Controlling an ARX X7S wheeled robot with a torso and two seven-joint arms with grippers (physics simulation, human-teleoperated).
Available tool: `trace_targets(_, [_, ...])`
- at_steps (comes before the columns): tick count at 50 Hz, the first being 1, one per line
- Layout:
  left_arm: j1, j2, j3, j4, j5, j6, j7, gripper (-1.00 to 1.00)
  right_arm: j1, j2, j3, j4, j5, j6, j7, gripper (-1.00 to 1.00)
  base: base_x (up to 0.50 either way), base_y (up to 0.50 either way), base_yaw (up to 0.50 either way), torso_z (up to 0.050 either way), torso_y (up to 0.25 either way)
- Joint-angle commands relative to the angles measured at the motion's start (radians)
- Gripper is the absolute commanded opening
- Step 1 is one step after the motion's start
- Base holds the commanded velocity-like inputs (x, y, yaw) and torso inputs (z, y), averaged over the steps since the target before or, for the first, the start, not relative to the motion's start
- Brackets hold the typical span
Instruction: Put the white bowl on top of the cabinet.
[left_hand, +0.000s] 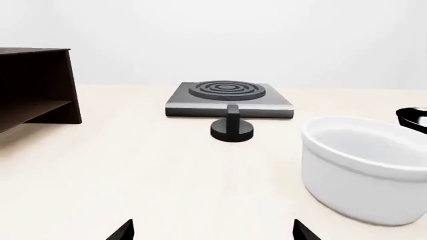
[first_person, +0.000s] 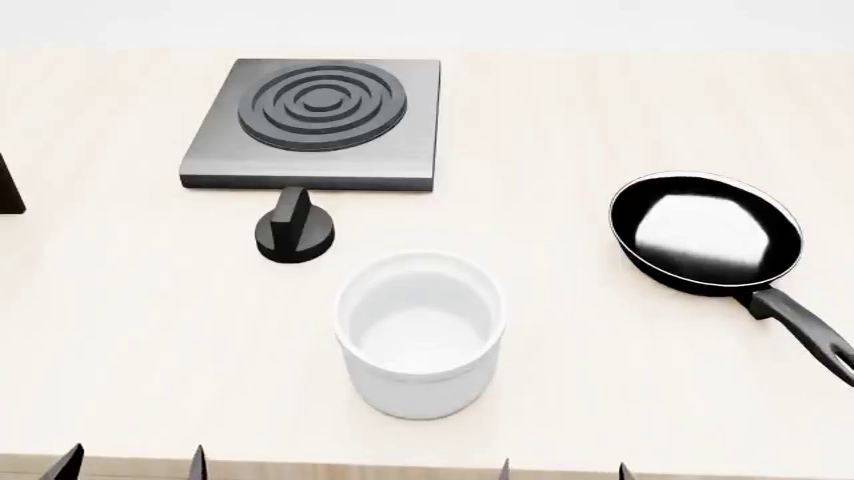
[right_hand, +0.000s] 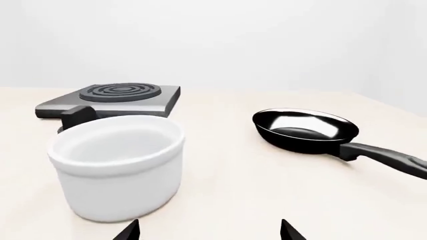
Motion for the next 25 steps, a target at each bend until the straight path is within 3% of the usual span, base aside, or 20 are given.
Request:
trace_targets(1, [0.034,-0.031,-0.017,0.163,-0.045,-0.063,-0.037,1.00,-0.034,0.023,-0.020,-0.147,0.008,0.052,0.034,1.00,0.00,0.00,0.00,0.000,0.000])
trace_targets(16, [0.055,-0.071,-0.043,0.322,-0.054,-0.126,-0.093,1.00,-0.079,0.050,-0.039,-0.397,0.022,0.148,0.064,1.00,0.00,0.00,0.00,0.000,0.000])
trace_targets(21, [0.062,-0.097,-0.047,0.365,0.023,-0.167,-0.147,1.00,-0.087,0.058,-0.047,-0.431,0.025,0.153,0.073,1.00,0.00,0.00,0.00,0.000,0.000])
trace_targets(25, [0.112,-0.109,-0.171,0.463,-0.037,-0.186,-0.186,1.00,-0.087,0.062,-0.050,-0.432,0.030,0.148,0.078,1.00,0.00,0.00,0.00,0.000,0.000])
